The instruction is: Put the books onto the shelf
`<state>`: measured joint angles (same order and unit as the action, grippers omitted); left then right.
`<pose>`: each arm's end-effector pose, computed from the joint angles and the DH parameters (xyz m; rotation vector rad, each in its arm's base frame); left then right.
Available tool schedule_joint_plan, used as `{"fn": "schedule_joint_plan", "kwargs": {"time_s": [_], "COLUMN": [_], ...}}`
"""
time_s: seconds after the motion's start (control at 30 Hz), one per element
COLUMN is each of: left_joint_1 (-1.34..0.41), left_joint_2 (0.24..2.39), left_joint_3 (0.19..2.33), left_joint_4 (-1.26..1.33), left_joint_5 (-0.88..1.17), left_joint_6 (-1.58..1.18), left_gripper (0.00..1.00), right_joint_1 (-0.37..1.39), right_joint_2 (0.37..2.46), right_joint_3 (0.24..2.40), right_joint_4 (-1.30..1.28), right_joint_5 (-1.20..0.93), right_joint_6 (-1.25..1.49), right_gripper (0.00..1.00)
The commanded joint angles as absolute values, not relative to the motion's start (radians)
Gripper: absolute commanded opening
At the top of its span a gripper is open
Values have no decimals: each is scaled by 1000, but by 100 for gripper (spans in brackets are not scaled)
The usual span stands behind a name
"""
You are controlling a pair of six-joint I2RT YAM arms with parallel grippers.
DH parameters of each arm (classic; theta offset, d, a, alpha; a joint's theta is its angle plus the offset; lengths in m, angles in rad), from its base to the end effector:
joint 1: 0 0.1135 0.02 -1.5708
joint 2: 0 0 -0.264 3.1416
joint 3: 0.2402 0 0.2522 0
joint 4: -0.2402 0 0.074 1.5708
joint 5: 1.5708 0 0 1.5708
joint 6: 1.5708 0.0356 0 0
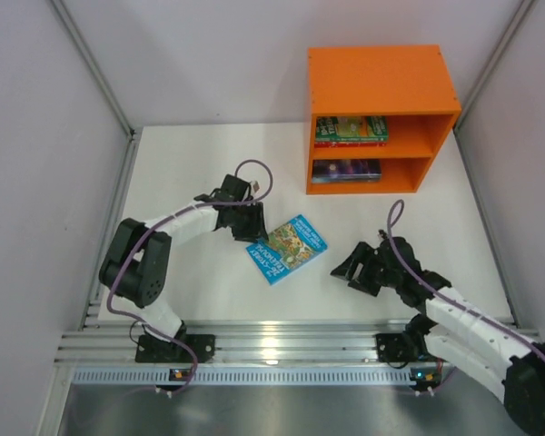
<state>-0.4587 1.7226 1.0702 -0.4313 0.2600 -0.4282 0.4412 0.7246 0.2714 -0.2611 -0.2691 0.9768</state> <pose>0.3024 -0.1595 0.1776 0.1311 2.7446 -0.6171 0.1322 0.0729 0.1642 0.5077 2.4286 0.9905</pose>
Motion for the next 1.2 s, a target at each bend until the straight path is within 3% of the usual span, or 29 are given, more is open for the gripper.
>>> {"fn": "schedule_joint_plan", "kwargs": {"time_s": [0.0,0.1,0.23,0.4,0.5,0.63,0.97,1.17], "left_joint_1": [-477,-503,-529,-522,-508,-499,-503,-564], "left_joint_2": [1697,1600,1453,1368,1407,1520,1723,1574], "left_joint_3": [905,726,660,794,850,885,859,692], "left_joint_4": [-361,-255,-239,-417,-474,-385,-215,-89], "left_joint_5": [366,458,508,332,301,411,554,546], "left_joint_6": [-556,-664,-718,-632,-574,-491,-494,-668], "left_gripper": [46,42,41,53,58,60,54,49], "right_joint_1": [567,620,638,669,710,762,787,781], "right_joint_2": [863,974,1090,1181,1224,1269,1348,1390], "right_joint_3": [339,383,440,489,521,535,540,566], "right_joint_4": [-102,-42,-8,49,43,66,126,196], "right_joint_5": [-127,-83,-75,-68,-37,-3,52,6], "right_joint_6": [1017,1009,986,950,946,950,829,729], "right_gripper": [72,72,72,71,71,73,76,60]}}
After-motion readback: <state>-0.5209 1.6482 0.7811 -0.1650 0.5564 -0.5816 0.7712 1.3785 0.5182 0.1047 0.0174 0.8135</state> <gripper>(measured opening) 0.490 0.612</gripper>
